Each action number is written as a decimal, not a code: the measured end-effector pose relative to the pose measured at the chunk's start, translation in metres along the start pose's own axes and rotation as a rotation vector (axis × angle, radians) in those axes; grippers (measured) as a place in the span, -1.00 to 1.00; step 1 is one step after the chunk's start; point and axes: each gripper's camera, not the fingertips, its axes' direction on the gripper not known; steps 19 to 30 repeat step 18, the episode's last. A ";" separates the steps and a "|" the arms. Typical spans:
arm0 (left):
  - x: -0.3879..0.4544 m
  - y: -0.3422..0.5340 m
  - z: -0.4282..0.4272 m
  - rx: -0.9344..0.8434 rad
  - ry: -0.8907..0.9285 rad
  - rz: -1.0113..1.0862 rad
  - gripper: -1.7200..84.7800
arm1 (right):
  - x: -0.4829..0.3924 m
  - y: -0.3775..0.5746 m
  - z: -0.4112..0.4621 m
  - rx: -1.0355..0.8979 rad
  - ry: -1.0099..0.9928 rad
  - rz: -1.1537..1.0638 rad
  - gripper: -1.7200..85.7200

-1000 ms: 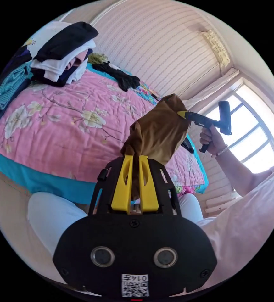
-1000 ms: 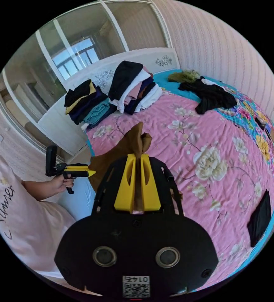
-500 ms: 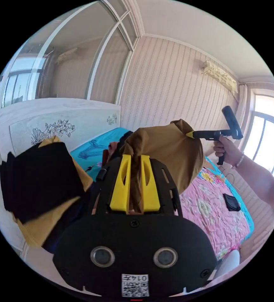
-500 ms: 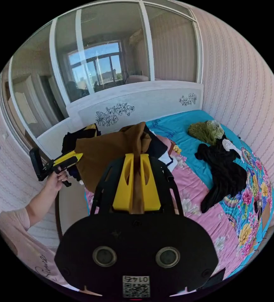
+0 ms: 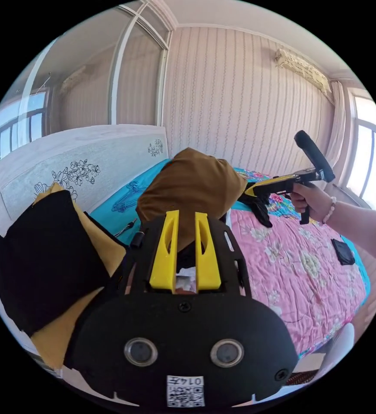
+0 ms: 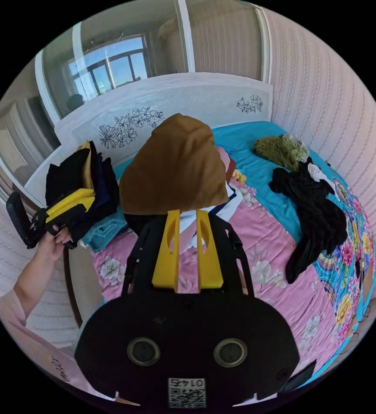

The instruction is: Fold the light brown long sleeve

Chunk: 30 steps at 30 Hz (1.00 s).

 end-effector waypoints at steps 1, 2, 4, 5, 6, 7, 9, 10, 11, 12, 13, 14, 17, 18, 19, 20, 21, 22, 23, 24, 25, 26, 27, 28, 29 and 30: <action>0.013 -0.001 0.002 -0.007 0.023 0.007 -0.81 | 0.007 0.012 -0.006 -0.005 -0.038 0.014 -0.81; 0.024 -0.003 0.003 -0.021 0.058 -0.004 -0.81 | 0.013 0.029 -0.016 0.002 -0.074 0.028 -0.81; 0.045 -0.007 0.004 -0.036 0.124 0.013 -0.81 | 0.020 0.064 -0.034 0.025 -0.102 0.043 -0.81; 0.065 -0.009 0.005 -0.049 0.148 0.036 -0.81 | 0.025 0.095 -0.045 0.032 -0.085 0.048 -0.81; 0.076 -0.009 0.005 -0.052 0.160 0.053 -0.80 | 0.028 0.112 -0.049 0.027 -0.064 0.053 -0.80; 0.101 -0.008 0.005 -0.054 0.195 0.105 -0.80 | 0.035 0.152 -0.056 -0.001 -0.014 0.072 -0.80; 0.145 -0.003 0.006 -0.052 0.258 0.196 -0.79 | 0.050 0.221 -0.062 -0.073 0.055 0.129 -0.77; 0.178 0.004 0.009 -0.038 0.307 0.277 -0.77 | 0.061 0.272 -0.068 -0.125 0.087 0.186 -0.75; 0.214 0.016 0.014 -0.005 0.372 0.354 -0.75 | 0.074 0.325 -0.074 -0.178 0.120 0.271 -0.73; 0.232 0.022 0.018 0.000 0.416 0.386 -0.74 | 0.081 0.352 -0.079 -0.201 0.136 0.326 -0.72; 0.267 0.033 0.031 -0.051 0.529 0.417 -0.73 | 0.095 0.405 -0.090 -0.236 0.155 0.443 -0.70; 0.303 0.041 0.047 -0.133 0.653 0.424 -0.74 | 0.105 0.455 -0.106 -0.252 0.163 0.556 -0.69; 0.401 0.049 0.065 -0.222 0.757 0.531 -0.74 | 0.123 0.551 -0.152 -0.255 0.255 0.755 -0.66; 0.421 0.048 0.067 -0.236 0.775 0.571 -0.74 | 0.126 0.564 -0.162 -0.252 0.282 0.782 -0.66; 0.421 0.048 0.067 -0.236 0.775 0.571 -0.74 | 0.126 0.564 -0.162 -0.252 0.282 0.782 -0.66; 0.421 0.048 0.067 -0.236 0.775 0.571 -0.74 | 0.126 0.564 -0.162 -0.252 0.282 0.782 -0.66; 0.421 0.048 0.067 -0.236 0.775 0.571 -0.74 | 0.126 0.564 -0.162 -0.252 0.282 0.782 -0.66; 0.421 0.048 0.067 -0.236 0.775 0.571 -0.74 | 0.126 0.564 -0.162 -0.252 0.282 0.782 -0.66; 0.421 0.048 0.067 -0.236 0.775 0.571 -0.74 | 0.126 0.564 -0.162 -0.252 0.282 0.782 -0.66; 0.421 0.048 0.067 -0.236 0.775 0.571 -0.74 | 0.126 0.564 -0.162 -0.252 0.282 0.782 -0.66; 0.421 0.048 0.067 -0.236 0.775 0.571 -0.74 | 0.126 0.564 -0.162 -0.252 0.282 0.782 -0.66; 0.421 0.048 0.067 -0.236 0.775 0.571 -0.74 | 0.126 0.564 -0.162 -0.252 0.282 0.782 -0.66; 0.421 0.048 0.067 -0.236 0.775 0.571 -0.74 | 0.126 0.564 -0.162 -0.252 0.282 0.782 -0.66; 0.421 0.048 0.067 -0.236 0.775 0.571 -0.74 | 0.126 0.564 -0.162 -0.252 0.282 0.782 -0.66; 0.421 0.048 0.067 -0.236 0.775 0.571 -0.74 | 0.126 0.564 -0.162 -0.252 0.282 0.782 -0.66; 0.421 0.048 0.067 -0.236 0.775 0.571 -0.74 | 0.126 0.564 -0.162 -0.252 0.282 0.782 -0.66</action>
